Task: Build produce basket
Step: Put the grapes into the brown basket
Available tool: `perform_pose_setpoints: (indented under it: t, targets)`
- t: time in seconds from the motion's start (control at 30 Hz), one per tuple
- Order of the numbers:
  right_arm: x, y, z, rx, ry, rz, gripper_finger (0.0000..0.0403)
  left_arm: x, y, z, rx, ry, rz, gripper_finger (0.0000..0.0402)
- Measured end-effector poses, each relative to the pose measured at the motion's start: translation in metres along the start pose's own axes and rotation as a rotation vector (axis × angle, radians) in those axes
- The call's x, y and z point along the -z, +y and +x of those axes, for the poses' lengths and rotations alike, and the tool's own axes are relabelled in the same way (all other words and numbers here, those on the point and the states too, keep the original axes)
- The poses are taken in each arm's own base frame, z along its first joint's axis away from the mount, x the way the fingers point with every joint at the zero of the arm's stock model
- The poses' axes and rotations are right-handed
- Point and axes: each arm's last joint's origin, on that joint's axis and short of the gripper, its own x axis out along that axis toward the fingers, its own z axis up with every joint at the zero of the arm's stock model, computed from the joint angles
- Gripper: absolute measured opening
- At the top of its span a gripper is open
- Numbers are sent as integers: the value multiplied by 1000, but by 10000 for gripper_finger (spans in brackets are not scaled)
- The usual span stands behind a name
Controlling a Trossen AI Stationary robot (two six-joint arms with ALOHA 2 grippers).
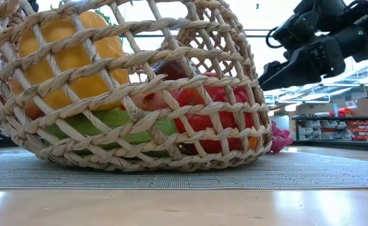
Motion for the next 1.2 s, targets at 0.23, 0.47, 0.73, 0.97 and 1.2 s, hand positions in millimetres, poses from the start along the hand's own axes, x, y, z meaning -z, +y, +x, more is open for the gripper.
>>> perform_pose_setpoints:
  t: [0.23, 0.47, 0.73, 0.97, 1.2]
  targets:
    - [10, -3, -1, -10, -67, -1, 364, 0, 0, 0, 0, 0, 0, 36]
    - [27, -15, -4, 56, -53, -1, 364, 0, 0, 0, 0, 0, 0, 29]
    - [45, -23, 0, 49, -54, 61, 364, 0, 0, 0, 0, 0, 0, 35]
    - [56, -28, 11, -21, -95, 63, 364, 0, 0, 0, 0, 0, 0, 30]
    - [68, -30, 27, -75, -27, 124, 364, 0, 0, 0, 0, 0, 0, 32]
